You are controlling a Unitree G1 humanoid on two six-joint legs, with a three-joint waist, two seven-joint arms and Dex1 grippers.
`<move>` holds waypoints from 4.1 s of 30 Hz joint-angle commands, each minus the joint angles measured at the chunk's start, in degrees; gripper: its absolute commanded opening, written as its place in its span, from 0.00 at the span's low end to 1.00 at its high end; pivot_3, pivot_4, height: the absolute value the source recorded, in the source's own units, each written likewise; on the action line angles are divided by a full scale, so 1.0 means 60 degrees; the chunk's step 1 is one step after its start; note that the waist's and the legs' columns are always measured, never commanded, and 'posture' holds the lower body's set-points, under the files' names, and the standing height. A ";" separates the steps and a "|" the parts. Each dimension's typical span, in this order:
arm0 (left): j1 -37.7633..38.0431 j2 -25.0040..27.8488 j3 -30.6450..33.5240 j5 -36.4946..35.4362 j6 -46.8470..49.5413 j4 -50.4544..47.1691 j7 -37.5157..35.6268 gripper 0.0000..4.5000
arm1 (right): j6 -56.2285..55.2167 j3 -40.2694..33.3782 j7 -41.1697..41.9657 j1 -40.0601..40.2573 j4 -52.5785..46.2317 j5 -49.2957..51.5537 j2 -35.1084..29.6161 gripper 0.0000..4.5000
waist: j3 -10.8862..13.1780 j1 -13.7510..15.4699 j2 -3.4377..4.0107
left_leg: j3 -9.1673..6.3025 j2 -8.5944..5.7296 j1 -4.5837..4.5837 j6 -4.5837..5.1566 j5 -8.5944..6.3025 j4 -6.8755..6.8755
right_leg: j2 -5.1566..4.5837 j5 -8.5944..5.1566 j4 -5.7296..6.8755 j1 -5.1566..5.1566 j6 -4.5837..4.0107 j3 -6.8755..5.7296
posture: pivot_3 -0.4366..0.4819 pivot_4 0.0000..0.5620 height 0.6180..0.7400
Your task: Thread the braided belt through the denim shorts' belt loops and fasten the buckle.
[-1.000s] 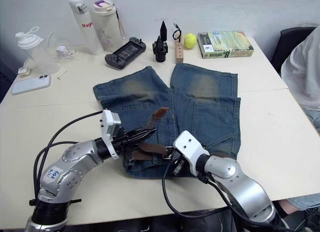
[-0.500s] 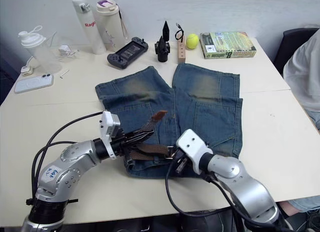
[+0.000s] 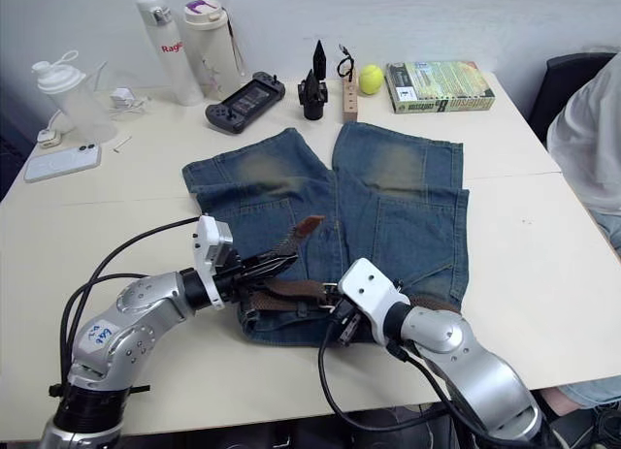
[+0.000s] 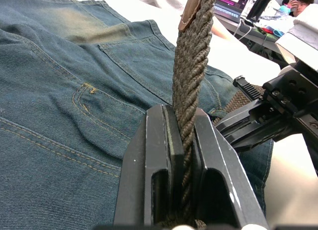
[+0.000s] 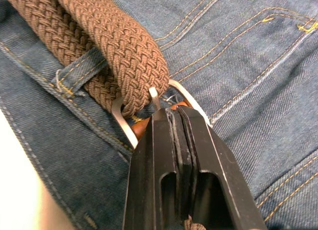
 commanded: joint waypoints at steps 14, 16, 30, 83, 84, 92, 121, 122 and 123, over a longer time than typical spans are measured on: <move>-0.0399 0.0371 -0.0082 0.0017 0.0385 -0.0014 -0.0307 0.00 | -0.0662 0.2446 0.0736 -0.0732 0.0411 -0.1692 -0.1723 0.01 | -0.0003 0.0000 -0.0004 | -0.0001 0.0000 0.0007 -0.0002 0.0001 0.0002 | 0.0001 0.0000 0.0000 0.0007 0.0000 -0.0001 | 0.48 0.27 1.00; -0.0501 0.0523 -0.0095 0.0019 0.0480 0.0044 -0.0452 0.00 | -0.1025 0.2953 0.0836 -0.0765 0.0609 -0.2240 -0.1998 0.01 | -0.0005 0.0008 -0.0007 | -0.0001 0.0000 0.0008 -0.0001 0.0001 0.0004 | 0.0000 0.0000 0.0000 0.0010 0.0000 -0.0001 | 0.48 0.27 1.00; -0.1681 0.2036 0.0029 -0.0170 0.0708 0.0951 -0.2643 0.00 | -0.1590 0.4218 0.1699 -0.0689 0.1235 -0.4291 -0.1903 0.01 | -0.0043 0.0001 -0.0057 | -0.0007 0.0005 0.0042 -0.0014 0.0003 0.0001 | 0.0002 -0.0006 -0.0006 0.0045 -0.0011 -0.0006 | 0.48 0.27 1.00; -1.2444 -0.7969 -0.1801 0.5342 -0.6864 1.5299 -0.3607 0.00 | -0.5153 0.4084 0.4114 0.0630 0.1934 -0.8195 -0.1831 0.01 | -0.0121 0.0603 -0.0110 | -0.0034 -0.0118 0.0011 0.0227 -0.0093 0.0142 | -0.0141 0.0058 -0.0065 0.0139 0.0109 -0.0078 | 0.48 0.27 1.00; -1.2521 -0.8033 -0.1745 0.5361 -0.6898 1.5359 -0.3569 0.00 | -0.5207 0.4062 0.4154 0.0640 0.1947 -0.8229 -0.1808 0.01 | -0.0122 0.0612 -0.0109 | -0.0032 -0.0132 0.0007 0.0241 -0.0091 0.0142 | -0.0152 0.0067 -0.0071 0.0139 0.0125 -0.0094 | 0.48 0.27 1.00; -1.2537 -0.7750 -0.1361 0.5441 -0.7120 1.5476 -0.3723 0.00 | -0.5261 0.3795 0.4310 0.0852 0.2004 -0.8267 -0.1598 0.01 | -0.0122 0.0626 -0.0108 | -0.0028 -0.0154 0.0002 0.0266 -0.0092 0.0144 | -0.0175 0.0123 -0.0173 0.0186 0.0207 -0.0136 | 0.48 0.27 1.00; -0.3512 -0.1108 -0.0694 0.5311 -0.4823 0.3866 -0.3302 0.00 | -0.1071 -0.0930 0.3600 0.0563 -0.0122 -0.4917 0.1753 0.01 | -0.0062 0.0257 -0.0014 | -0.0065 -0.0145 0.0001 0.0207 -0.0078 0.0126 | -0.0181 0.0119 -0.0186 0.0202 0.0198 -0.0080 | 0.48 0.27 1.00; -0.3386 -0.1079 -0.0721 0.5298 -0.4737 0.3699 -0.3274 0.00 | -0.0847 -0.1068 0.3586 0.0499 -0.0289 -0.4755 0.1866 0.01 | -0.0055 0.0225 -0.0002 | -0.0064 -0.0145 -0.0002 0.0207 -0.0078 0.0125 | -0.0181 0.0119 -0.0183 0.0195 0.0198 -0.0079 | 0.48 0.27 1.00; -0.3278 -0.1031 -0.0727 0.5273 -0.4656 0.3553 -0.3211 0.00 | -0.0546 -0.1284 0.3640 0.0453 -0.0524 -0.4545 0.1922 0.01 | -0.0052 0.0217 0.0003 | -0.0059 -0.0143 -0.0010 0.0202 -0.0080 0.0117 | -0.0177 0.0118 -0.0178 0.0177 0.0196 -0.0073 | 0.48 0.27 1.00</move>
